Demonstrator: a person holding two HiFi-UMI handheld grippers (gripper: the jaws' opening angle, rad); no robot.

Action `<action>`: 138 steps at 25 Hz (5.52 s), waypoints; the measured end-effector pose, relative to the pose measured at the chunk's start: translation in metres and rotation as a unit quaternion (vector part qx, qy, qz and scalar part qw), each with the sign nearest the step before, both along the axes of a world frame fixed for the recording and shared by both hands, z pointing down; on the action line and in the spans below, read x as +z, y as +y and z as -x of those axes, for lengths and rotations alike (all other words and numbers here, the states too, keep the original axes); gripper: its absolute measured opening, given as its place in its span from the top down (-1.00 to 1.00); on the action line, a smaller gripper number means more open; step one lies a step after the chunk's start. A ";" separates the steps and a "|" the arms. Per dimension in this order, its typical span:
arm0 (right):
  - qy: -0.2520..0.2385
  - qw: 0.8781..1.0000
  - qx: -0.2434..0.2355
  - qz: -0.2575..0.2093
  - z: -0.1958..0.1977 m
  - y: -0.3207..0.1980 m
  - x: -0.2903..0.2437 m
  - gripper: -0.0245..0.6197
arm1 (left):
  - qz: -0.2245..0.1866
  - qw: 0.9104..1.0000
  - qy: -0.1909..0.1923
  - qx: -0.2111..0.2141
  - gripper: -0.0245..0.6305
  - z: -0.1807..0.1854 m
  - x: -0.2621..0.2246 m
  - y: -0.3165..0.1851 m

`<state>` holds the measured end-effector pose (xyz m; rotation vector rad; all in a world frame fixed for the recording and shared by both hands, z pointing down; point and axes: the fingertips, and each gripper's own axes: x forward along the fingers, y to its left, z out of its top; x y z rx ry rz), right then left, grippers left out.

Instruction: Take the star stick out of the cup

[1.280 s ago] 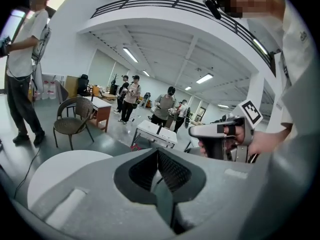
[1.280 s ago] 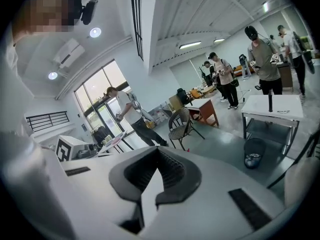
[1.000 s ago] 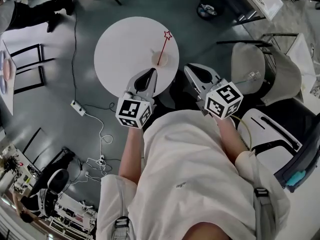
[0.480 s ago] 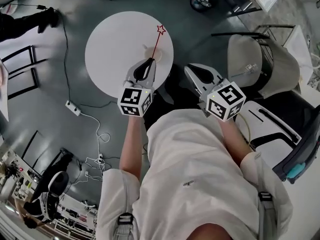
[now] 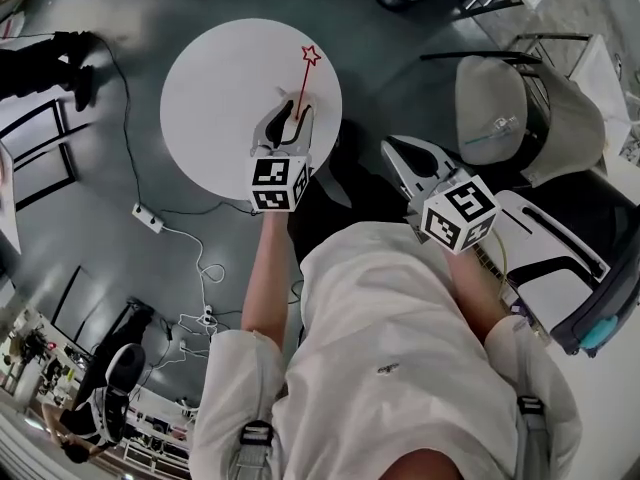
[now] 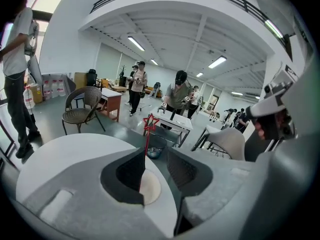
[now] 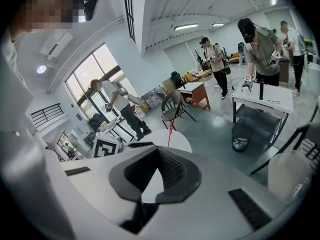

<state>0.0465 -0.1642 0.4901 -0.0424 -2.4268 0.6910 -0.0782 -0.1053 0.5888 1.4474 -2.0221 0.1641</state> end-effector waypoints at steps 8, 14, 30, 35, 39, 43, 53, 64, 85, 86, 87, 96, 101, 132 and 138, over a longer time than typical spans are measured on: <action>0.011 1.000 0.025 0.001 -0.009 -0.015 0.007 0.90 | 0.025 1.000 0.007 -0.004 0.47 0.014 0.026 -0.009; 0.017 0.999 0.038 0.000 -0.012 -0.022 0.012 0.90 | 0.050 0.999 0.003 0.010 0.43 0.015 0.045 -0.019; 0.031 0.998 0.057 0.006 -0.015 -0.039 0.022 0.90 | 0.111 0.993 -0.017 0.022 0.44 0.025 0.072 -0.030; 0.035 0.997 0.063 0.012 -0.016 -0.041 0.027 0.90 | 0.123 0.992 -0.016 0.028 0.58 0.026 0.077 -0.031; 0.033 0.997 0.069 0.015 -0.015 -0.045 0.027 0.90 | 0.139 0.989 -0.020 0.035 0.69 0.028 0.081 -0.029; 0.030 0.997 0.075 0.016 -0.014 -0.048 0.025 0.90 | 0.152 0.987 -0.023 0.043 0.75 0.029 0.084 -0.028; 0.031 0.996 0.085 0.017 -0.020 -0.053 0.026 0.90 | 0.155 0.987 -0.022 0.043 0.87 0.026 0.085 -0.032; 0.026 0.997 0.076 0.013 -0.018 -0.046 0.023 0.90 | 0.133 0.989 -0.028 0.051 0.89 0.023 0.070 -0.031; -0.011 0.999 0.043 0.015 -0.007 -0.023 0.006 0.90 | 0.018 0.999 -0.033 -0.014 0.89 0.031 -0.034 -0.005; -0.013 0.999 0.040 0.016 -0.006 -0.022 0.005 0.90 | 0.010 0.999 -0.034 -0.019 0.89 0.033 -0.041 -0.003; -0.015 0.999 0.038 0.017 -0.004 -0.020 0.003 0.90 | 0.002 0.999 -0.035 -0.022 0.89 0.034 -0.048 -0.001; -0.032 0.999 0.006 0.013 0.010 -0.006 -0.009 0.90 | -0.042 0.996 -0.055 -0.062 0.89 0.038 -0.101 0.027; -0.040 0.999 -0.013 0.010 0.021 0.004 -0.015 0.90 | -0.064 0.992 -0.072 -0.080 0.89 0.038 -0.130 0.048; -0.076 0.994 -0.074 -0.009 0.046 0.071 -0.042 0.90 | -0.117 0.985 -0.076 -0.099 0.89 -0.025 -0.188 0.130; -0.109 0.991 -0.072 -0.034 0.060 0.093 -0.081 0.90 | -0.132 0.983 -0.094 -0.082 0.89 -0.014 -0.214 0.146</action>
